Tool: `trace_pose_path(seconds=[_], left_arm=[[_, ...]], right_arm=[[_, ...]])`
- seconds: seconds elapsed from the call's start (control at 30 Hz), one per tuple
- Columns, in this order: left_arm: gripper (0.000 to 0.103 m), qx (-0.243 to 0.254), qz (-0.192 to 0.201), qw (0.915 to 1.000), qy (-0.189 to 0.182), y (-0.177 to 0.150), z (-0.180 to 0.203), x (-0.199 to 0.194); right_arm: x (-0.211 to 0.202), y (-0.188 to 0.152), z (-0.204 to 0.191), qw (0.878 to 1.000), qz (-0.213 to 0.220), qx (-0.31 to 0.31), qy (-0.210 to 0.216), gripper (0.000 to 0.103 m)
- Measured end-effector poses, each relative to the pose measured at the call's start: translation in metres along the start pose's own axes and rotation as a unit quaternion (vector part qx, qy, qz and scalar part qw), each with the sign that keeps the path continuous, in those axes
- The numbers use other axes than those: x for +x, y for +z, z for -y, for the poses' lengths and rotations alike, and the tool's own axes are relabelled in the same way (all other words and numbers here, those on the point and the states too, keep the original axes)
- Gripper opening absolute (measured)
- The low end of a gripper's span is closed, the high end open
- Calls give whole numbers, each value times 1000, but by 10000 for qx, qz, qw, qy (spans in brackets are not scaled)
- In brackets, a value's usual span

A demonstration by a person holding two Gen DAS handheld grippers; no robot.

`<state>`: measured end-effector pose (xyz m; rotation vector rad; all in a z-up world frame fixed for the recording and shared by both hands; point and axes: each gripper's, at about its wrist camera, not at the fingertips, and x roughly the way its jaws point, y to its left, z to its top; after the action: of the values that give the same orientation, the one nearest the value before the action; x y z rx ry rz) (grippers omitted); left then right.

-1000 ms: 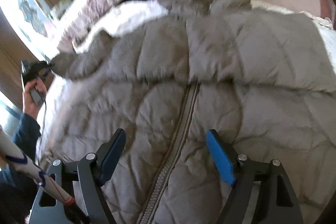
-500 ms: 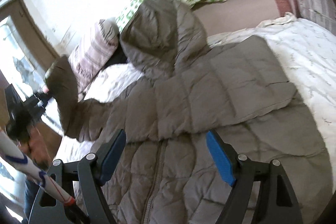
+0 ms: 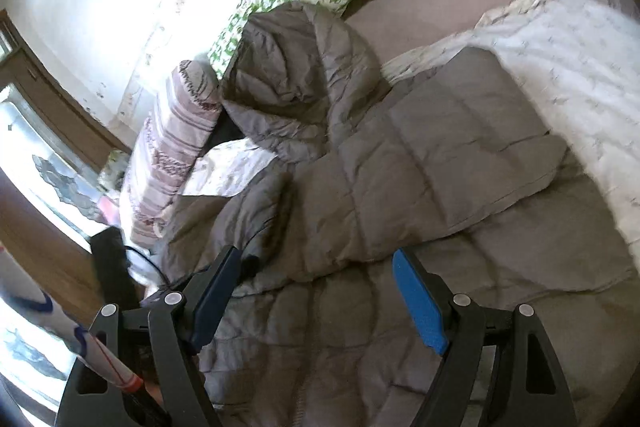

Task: Fold large clothes
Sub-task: 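Fold the held sleeve across the jacket body and open the left gripper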

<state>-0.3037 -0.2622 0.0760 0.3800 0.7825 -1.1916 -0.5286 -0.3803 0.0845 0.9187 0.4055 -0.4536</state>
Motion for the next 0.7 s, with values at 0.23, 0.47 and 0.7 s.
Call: trace_pose_path(seconds=[0.23, 0.47, 0.7], left_arm=[[82, -682, 1021, 9855, 1172, 13, -38, -98], [82, -2394, 1199, 9410, 2070, -6, -167, -113], [82, -2997, 764, 9362, 1666, -13, -223, -88]], right_arm=[[24, -15, -13, 9963, -503, 156, 681, 63], [57, -27, -21, 9895, -777, 645, 1031, 56], [100, -8, -40, 9897, -816, 922, 726, 55]])
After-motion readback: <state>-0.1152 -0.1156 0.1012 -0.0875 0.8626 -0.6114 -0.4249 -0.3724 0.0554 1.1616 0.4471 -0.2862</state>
